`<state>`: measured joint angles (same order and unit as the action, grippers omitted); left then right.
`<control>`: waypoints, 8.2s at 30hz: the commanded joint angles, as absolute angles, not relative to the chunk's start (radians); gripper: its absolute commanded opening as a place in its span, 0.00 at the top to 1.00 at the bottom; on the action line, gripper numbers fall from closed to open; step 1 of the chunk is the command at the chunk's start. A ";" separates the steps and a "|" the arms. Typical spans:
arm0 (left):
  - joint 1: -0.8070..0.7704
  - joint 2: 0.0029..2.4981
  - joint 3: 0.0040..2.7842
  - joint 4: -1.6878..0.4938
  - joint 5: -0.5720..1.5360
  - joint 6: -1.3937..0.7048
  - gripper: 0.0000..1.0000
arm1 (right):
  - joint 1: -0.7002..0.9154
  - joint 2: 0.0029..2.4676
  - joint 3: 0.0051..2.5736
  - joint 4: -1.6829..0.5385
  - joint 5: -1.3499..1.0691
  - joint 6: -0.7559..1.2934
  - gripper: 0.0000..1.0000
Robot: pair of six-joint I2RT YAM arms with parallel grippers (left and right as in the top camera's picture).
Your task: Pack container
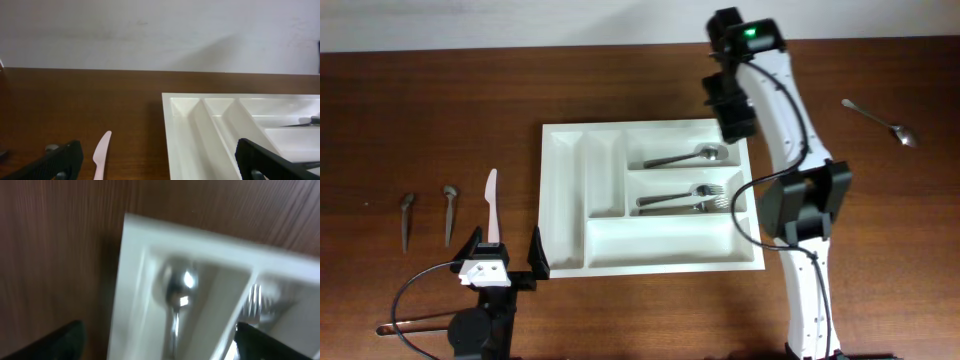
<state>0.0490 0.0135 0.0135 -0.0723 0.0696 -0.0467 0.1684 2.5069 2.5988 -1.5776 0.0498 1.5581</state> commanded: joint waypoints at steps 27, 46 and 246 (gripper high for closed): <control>0.055 0.006 0.009 -0.076 0.059 -0.053 0.01 | -0.506 2.511 2.588 -1.355 -0.108 0.674 0.01; 0.055 0.006 0.009 -0.076 0.059 -0.053 0.01 | -0.498 2.511 2.586 -1.180 -0.018 0.383 0.01; 0.055 0.006 0.009 -0.076 0.059 -0.053 0.01 | -0.537 2.592 2.906 -1.594 0.068 0.838 0.86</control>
